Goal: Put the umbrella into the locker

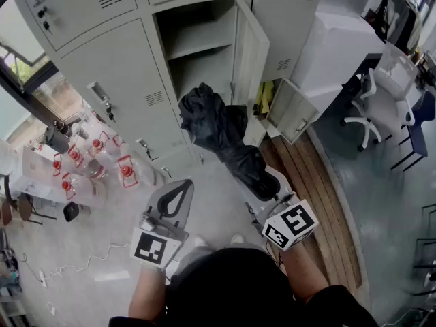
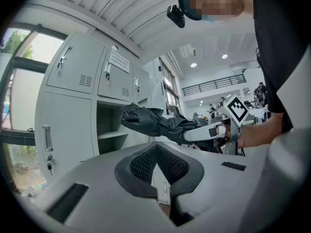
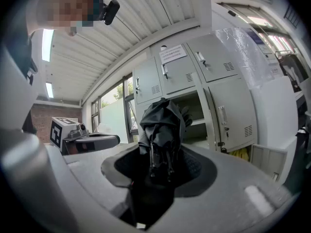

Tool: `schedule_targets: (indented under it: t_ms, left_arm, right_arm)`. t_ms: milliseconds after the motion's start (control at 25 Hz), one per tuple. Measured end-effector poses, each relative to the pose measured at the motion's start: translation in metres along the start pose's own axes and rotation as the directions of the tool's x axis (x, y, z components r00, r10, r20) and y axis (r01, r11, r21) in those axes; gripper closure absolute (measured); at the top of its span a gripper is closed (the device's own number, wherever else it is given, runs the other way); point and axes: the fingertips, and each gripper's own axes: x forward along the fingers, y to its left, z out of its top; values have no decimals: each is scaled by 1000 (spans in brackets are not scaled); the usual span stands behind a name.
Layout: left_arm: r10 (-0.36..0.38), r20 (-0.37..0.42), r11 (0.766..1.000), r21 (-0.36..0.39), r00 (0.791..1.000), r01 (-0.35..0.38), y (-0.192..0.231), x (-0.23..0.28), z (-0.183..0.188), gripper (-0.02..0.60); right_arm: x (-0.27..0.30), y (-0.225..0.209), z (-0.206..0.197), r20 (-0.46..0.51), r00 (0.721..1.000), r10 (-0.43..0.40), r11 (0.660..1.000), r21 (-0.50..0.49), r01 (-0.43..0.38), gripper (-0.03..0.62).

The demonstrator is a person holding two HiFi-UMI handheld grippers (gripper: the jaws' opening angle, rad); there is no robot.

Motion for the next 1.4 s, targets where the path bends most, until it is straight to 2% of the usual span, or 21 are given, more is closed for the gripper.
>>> schedule_targets:
  t_ms: [320, 520, 800, 960, 1120, 1400]
  left_arm:
    - [-29, 23, 999, -20, 999, 29, 19, -8, 1, 575]
    - [-44, 31, 999, -30, 999, 45, 31, -17, -4, 575]
    - [-54, 52, 997, -43, 997, 57, 60, -47, -9, 575]
    - [-57, 54, 996, -68, 997, 60, 83, -70, -22, 575]
    - [-55, 55, 993, -106, 997, 60, 102, -86, -33, 575]
    - [-62, 55, 988, -135, 997, 69, 119, -85, -43, 575]
  right_arm:
    - [16, 12, -5, -19, 999, -29, 1000, 6, 29, 408]
    - [27, 21, -7, -14, 999, -47, 997, 56, 48, 407]
    - [44, 42, -9, -25, 996, -88, 996, 21, 88, 407]
    - [55, 58, -16, -37, 993, -115, 993, 14, 116, 407]
    - [61, 69, -22, -34, 990, -134, 988, 68, 136, 407]
    - [74, 70, -26, -61, 987, -148, 987, 59, 152, 407]
